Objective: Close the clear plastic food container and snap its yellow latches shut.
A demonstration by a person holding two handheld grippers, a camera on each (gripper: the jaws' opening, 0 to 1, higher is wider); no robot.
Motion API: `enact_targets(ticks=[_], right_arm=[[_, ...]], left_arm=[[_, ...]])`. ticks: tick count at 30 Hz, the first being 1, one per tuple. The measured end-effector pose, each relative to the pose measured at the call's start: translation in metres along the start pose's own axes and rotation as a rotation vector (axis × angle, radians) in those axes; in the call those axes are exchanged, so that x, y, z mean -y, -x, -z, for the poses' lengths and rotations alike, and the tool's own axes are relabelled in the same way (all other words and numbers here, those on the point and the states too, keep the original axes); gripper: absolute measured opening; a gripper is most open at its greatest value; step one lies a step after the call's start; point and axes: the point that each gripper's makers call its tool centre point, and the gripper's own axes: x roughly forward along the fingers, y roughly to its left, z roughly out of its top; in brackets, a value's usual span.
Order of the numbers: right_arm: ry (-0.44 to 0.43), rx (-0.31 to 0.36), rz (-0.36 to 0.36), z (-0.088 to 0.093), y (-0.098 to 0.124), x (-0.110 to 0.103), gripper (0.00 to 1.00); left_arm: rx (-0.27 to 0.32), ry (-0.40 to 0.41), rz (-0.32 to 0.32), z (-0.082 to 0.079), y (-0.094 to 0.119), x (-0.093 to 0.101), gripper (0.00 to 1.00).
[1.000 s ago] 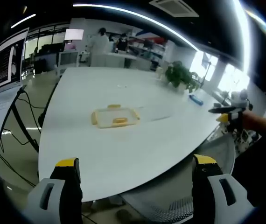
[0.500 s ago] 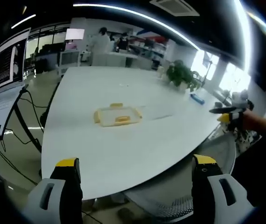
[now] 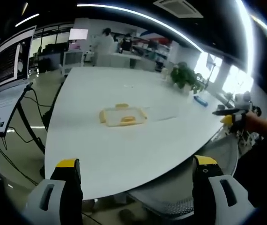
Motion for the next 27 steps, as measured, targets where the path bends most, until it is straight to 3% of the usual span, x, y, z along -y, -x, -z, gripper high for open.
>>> enact_targets(ticks=[27], right_arm=[[-0.043,-0.025,0.02,0.007,-0.014,-0.022,0.99]], left_arm=[[-0.002,0.076,-0.004,0.015,-0.002,-0.031,0.99]])
